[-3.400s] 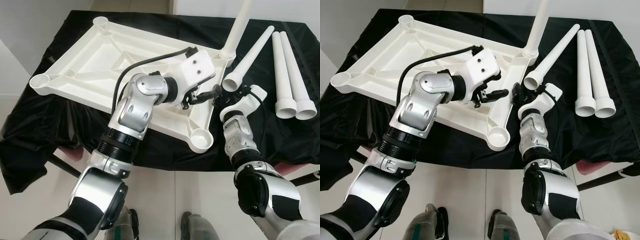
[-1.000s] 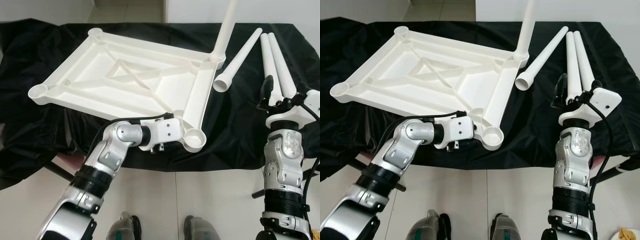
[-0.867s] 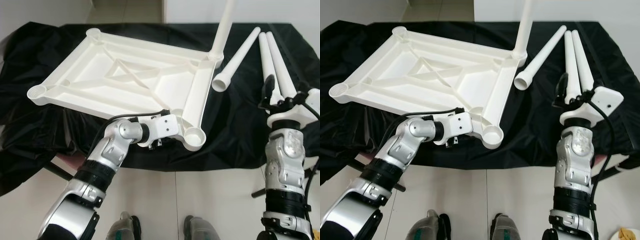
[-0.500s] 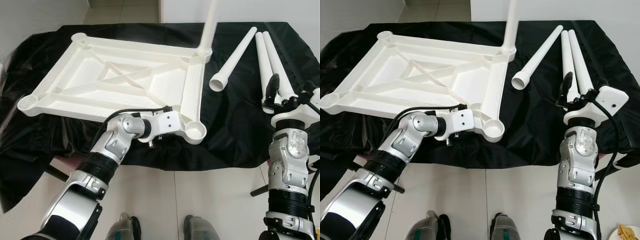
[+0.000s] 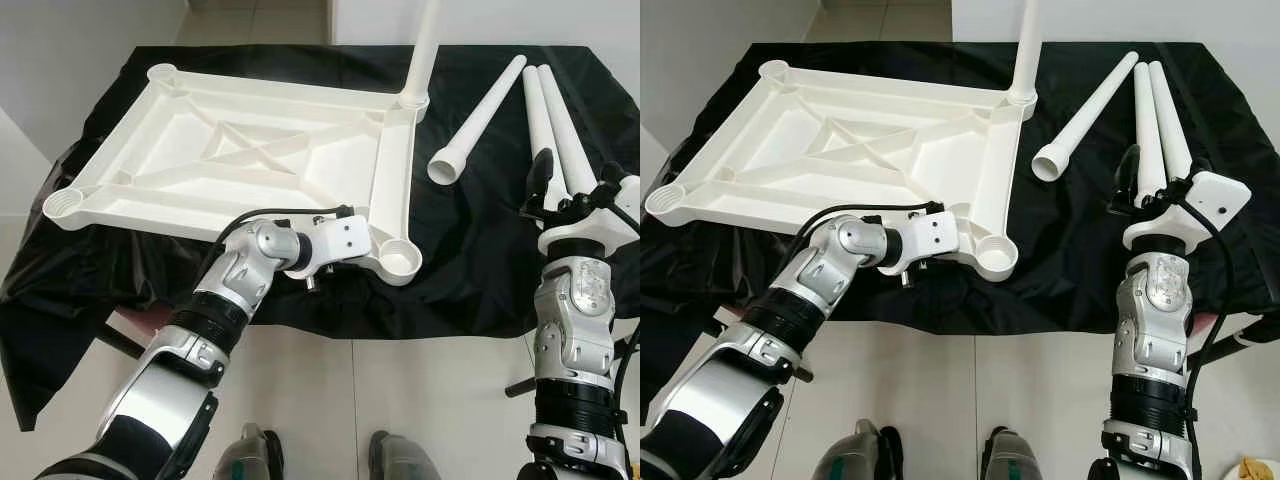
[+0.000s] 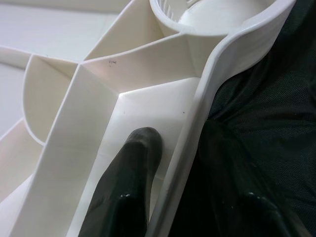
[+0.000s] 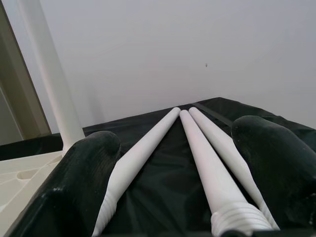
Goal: Building children table
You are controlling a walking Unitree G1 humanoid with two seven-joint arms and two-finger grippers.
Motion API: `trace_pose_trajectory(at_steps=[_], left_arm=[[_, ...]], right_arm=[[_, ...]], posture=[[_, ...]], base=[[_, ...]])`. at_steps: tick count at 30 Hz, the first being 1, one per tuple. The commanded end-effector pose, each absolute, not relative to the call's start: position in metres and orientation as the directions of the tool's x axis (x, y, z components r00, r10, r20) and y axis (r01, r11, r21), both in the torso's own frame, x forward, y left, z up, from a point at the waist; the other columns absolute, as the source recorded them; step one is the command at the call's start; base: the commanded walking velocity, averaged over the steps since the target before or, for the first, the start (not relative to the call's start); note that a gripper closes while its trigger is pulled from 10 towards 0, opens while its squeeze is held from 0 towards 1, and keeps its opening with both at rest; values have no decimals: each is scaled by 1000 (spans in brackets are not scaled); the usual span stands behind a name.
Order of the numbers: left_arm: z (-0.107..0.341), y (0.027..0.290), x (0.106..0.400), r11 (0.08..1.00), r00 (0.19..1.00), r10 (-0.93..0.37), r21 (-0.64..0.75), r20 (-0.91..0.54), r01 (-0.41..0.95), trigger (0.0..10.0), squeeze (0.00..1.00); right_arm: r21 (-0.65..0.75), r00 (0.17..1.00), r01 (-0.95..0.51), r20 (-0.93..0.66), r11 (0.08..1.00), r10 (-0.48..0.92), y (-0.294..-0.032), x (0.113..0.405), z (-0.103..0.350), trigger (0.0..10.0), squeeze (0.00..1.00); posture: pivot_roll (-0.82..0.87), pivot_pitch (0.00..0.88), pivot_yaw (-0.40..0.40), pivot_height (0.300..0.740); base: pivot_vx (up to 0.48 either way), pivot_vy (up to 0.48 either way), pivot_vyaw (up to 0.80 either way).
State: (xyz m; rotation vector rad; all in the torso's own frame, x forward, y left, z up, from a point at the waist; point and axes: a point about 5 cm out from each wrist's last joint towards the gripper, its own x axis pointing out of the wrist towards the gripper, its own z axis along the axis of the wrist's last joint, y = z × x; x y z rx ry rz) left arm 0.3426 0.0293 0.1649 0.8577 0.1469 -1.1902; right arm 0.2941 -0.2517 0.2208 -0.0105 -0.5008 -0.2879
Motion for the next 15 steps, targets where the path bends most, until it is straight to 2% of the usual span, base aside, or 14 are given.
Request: trace_pose_trajectory(at_steps=[1, 5, 6, 7, 13, 14, 15], left_arm=[[170, 34, 357, 318, 634, -676, 628, -375, 711, 10000, 0], [172, 33, 358, 329, 629, -683, 613, -370, 718, 10000, 0], [172, 32, 358, 336, 626, -687, 602, -370, 725, 10000, 369], [174, 33, 358, 347, 624, -691, 591, -364, 729, 10000, 1000], [179, 32, 357, 323, 619, -702, 617, -352, 718, 10000, 1000], [182, 32, 356, 315, 618, -706, 628, -346, 712, 10000, 0], [184, 32, 355, 311, 617, -709, 634, -341, 708, 10000, 0]], right_arm=[[58, 840, 273, 472, 960, -268, -248, 292, 219, 10000, 0], [62, 841, 271, 471, 961, -267, -248, 293, 219, 10000, 0], [63, 841, 270, 470, 961, -267, -247, 293, 219, 10000, 0], [64, 842, 270, 468, 961, -268, -247, 293, 218, 10000, 0], [66, 847, 270, 459, 961, -270, -248, 293, 216, 10000, 0], [66, 850, 269, 453, 961, -268, -248, 294, 215, 10000, 0], [65, 852, 267, 449, 961, -268, -248, 294, 214, 10000, 0]], posture=[[-69, 103, 86, 740], [-72, 99, 89, 740], [-73, 97, 90, 740], [-74, 96, 91, 740], [-74, 94, 92, 740], [-72, 93, 92, 740], [-72, 93, 92, 740]], base=[[0, 0, 0], [0, 0, 0], [0, 0, 0], [0, 0, 0], [0, 0, 0], [0, 0, 0], [0, 0, 0]])
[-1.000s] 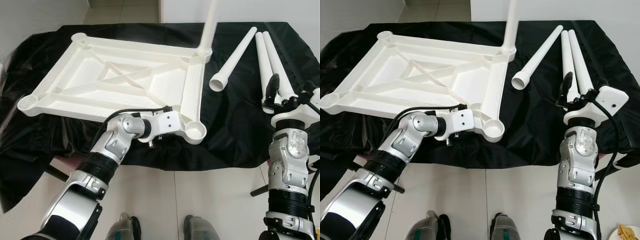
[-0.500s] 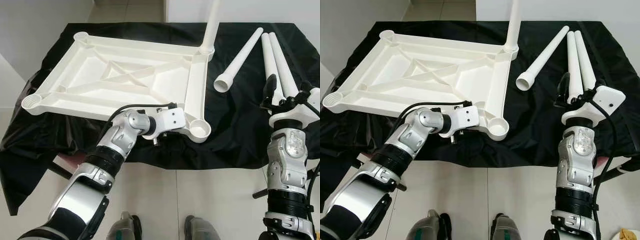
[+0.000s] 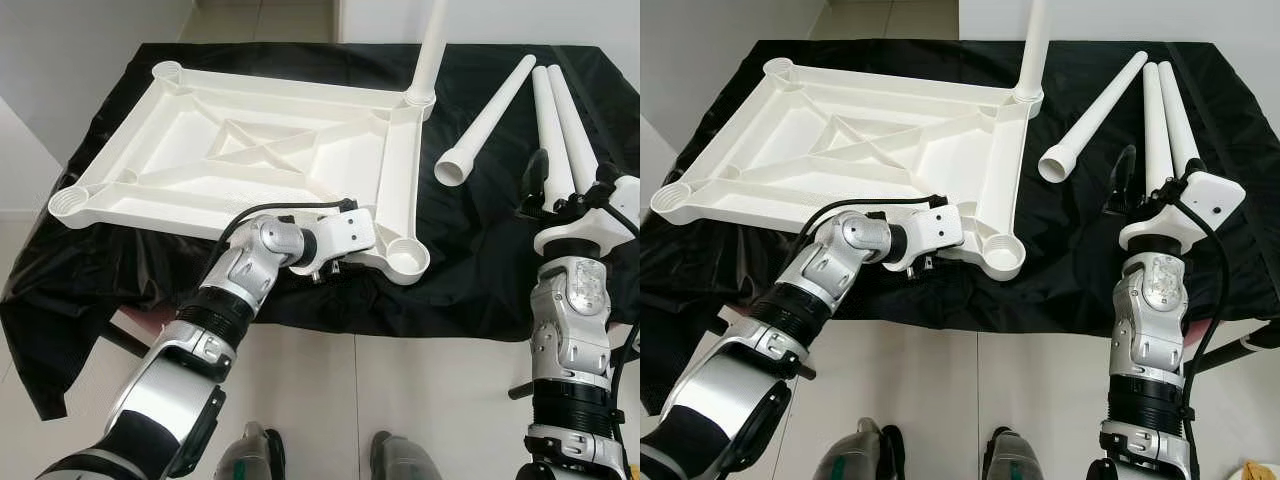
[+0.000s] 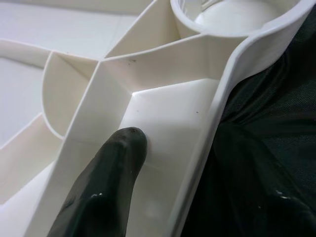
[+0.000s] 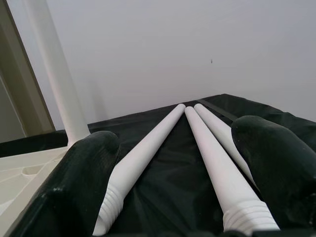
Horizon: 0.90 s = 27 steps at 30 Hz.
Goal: Building children table
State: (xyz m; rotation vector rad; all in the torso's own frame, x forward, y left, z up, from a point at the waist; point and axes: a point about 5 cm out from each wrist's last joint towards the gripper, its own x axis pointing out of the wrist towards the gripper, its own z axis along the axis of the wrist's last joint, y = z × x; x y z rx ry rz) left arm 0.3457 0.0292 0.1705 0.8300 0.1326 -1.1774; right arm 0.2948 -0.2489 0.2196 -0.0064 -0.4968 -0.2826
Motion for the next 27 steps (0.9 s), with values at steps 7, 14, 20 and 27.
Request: trace_pose_trajectory(at_steps=[7, 14, 20, 27], left_arm=[[205, 25, 341, 325, 548, -792, 575, -268, 751, 10000, 0], [243, 15, 327, 400, 482, -875, 491, -47, 774, 10000, 0], [262, 13, 319, 446, 466, -883, 426, 62, 788, 10000, 0], [264, 11, 316, 474, 488, -870, 383, 68, 793, 10000, 0]], right_arm=[[60, 879, 260, 398, 964, -262, -248, 300, 207, 10000, 0], [38, 859, 362, 375, 931, -349, -266, 314, 213, 10000, 0], [17, 838, 457, 327, 890, -436, -285, 327, 219, 10000, 0], [-3, 854, 479, 235, 878, -465, -292, 338, 216, 10000, 0]], posture=[[-64, 105, 85, 740], [-51, 122, 75, 740], [-44, 128, 69, 740], [-46, 130, 65, 740]], base=[[0, 0, 0], [0, 0, 0], [0, 0, 0], [0, 0, 0]])
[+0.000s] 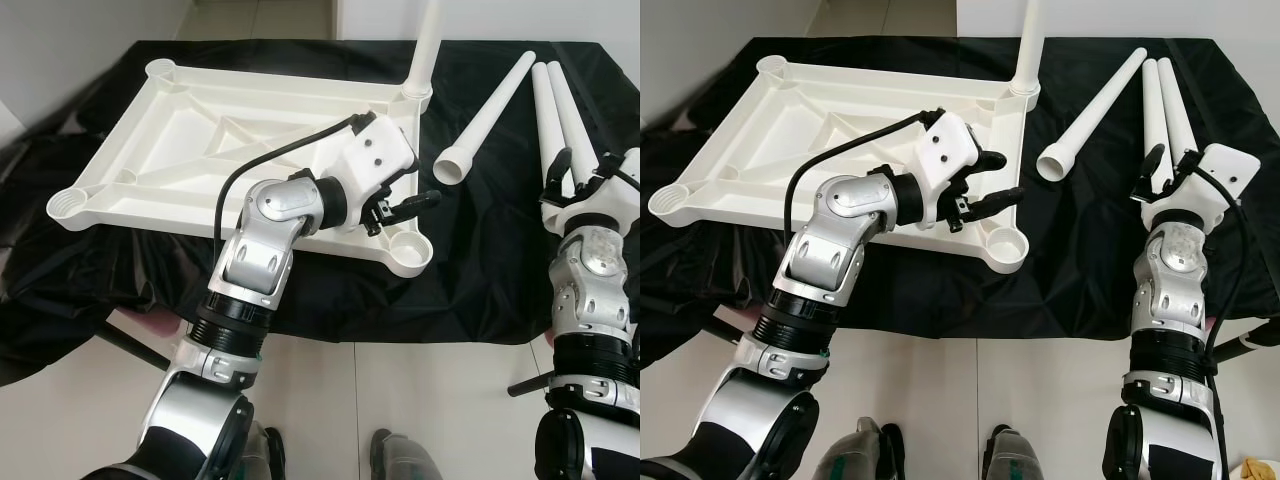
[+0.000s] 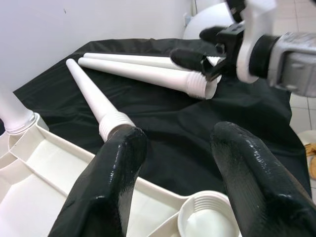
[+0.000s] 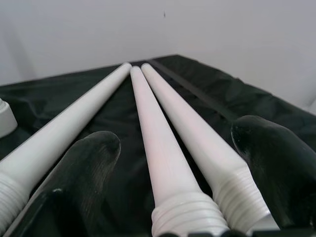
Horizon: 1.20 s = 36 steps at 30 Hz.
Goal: Building children table
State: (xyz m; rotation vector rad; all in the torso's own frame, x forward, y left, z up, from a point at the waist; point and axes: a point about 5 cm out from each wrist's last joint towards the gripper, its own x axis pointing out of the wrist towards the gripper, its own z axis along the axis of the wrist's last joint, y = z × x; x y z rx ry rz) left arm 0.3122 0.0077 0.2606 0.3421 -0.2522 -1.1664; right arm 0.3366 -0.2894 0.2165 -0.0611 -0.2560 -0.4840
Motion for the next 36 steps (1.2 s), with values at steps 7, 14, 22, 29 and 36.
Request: trace_pose_trajectory(at_steps=[7, 14, 22, 29, 36], left_arm=[[262, 9, 313, 472, 497, -867, 392, 45, 789, 10000, 0], [261, 9, 312, 474, 509, -861, 402, 25, 783, 10000, 0], [264, 8, 311, 477, 518, -855, 419, 18, 773, 10000, 0], [266, 7, 309, 479, 521, -853, 426, 20, 767, 10000, 0], [267, 6, 309, 483, 529, -849, 435, 19, 760, 10000, 0]], right_arm=[[-14, 890, 443, 127, 896, -438, -292, 350, 207, 10000, 0], [1, 900, 435, 22, 901, -435, -293, 356, 198, 10000, 0], [29, 917, 399, -29, 917, -398, -289, 359, 196, 10000, 0], [31, 933, 355, -70, 934, -352, -282, 358, 189, 10000, 0], [24, 960, 255, -129, 967, -250, -270, 356, 173, 10000, 0]], posture=[[-46, 132, 63, 740], [-46, 132, 63, 740], [-44, 138, 62, 740], [-44, 140, 64, 740], [-43, 136, 68, 740]], base=[[0, 0, 0], [0, 0, 0], [0, 0, 0], [0, 0, 0], [0, 0, 0]])
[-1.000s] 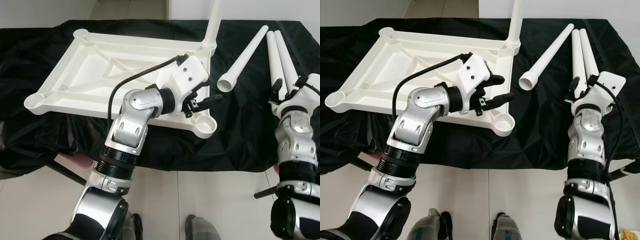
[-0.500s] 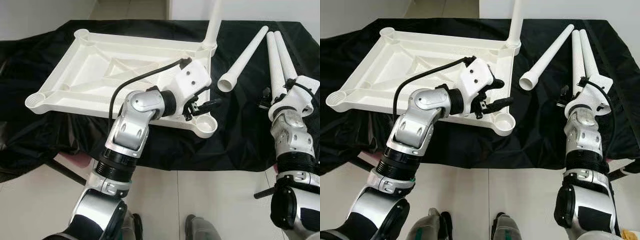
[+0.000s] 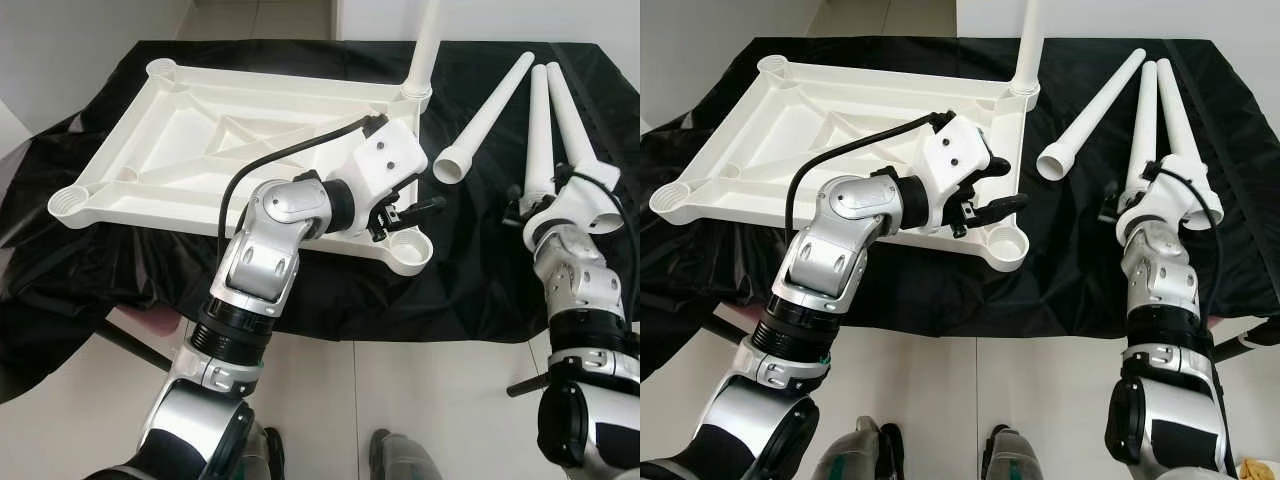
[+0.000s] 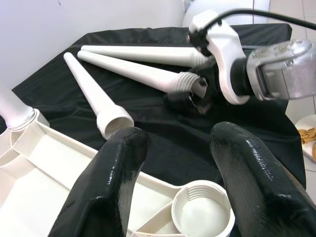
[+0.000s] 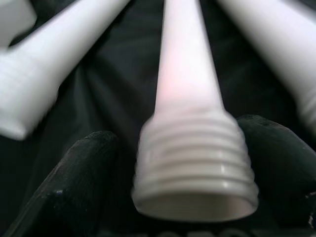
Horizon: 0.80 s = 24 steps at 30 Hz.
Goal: Building children table
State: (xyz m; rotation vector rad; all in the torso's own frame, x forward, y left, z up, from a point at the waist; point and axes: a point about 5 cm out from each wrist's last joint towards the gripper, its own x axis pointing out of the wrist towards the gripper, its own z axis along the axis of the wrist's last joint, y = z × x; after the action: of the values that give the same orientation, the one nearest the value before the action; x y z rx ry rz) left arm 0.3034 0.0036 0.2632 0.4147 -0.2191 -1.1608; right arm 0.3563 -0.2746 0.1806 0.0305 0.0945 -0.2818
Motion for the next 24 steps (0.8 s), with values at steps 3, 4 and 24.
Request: trace_pose_trajectory(at_steps=[3, 4, 24], left_arm=[[267, 6, 308, 485, 529, -848, 433, 20, 760, 10000, 0], [267, 5, 308, 485, 529, -848, 433, 20, 760, 10000, 0], [257, 6, 304, 459, 528, -849, 453, -30, 764, 10000, 0]], right_arm=[[-3, 964, 233, -128, 972, -231, -269, 356, 171, 10000, 0], [-11, 967, 223, -122, 975, -223, -268, 356, 171, 10000, 0], [4, 950, 266, -173, 964, -261, -277, 355, 158, 10000, 0]], posture=[[-43, 133, 68, 740], [-43, 131, 68, 740], [-36, 133, 69, 740]], base=[[0, 0, 0], [0, 0, 0], [0, 0, 0]])
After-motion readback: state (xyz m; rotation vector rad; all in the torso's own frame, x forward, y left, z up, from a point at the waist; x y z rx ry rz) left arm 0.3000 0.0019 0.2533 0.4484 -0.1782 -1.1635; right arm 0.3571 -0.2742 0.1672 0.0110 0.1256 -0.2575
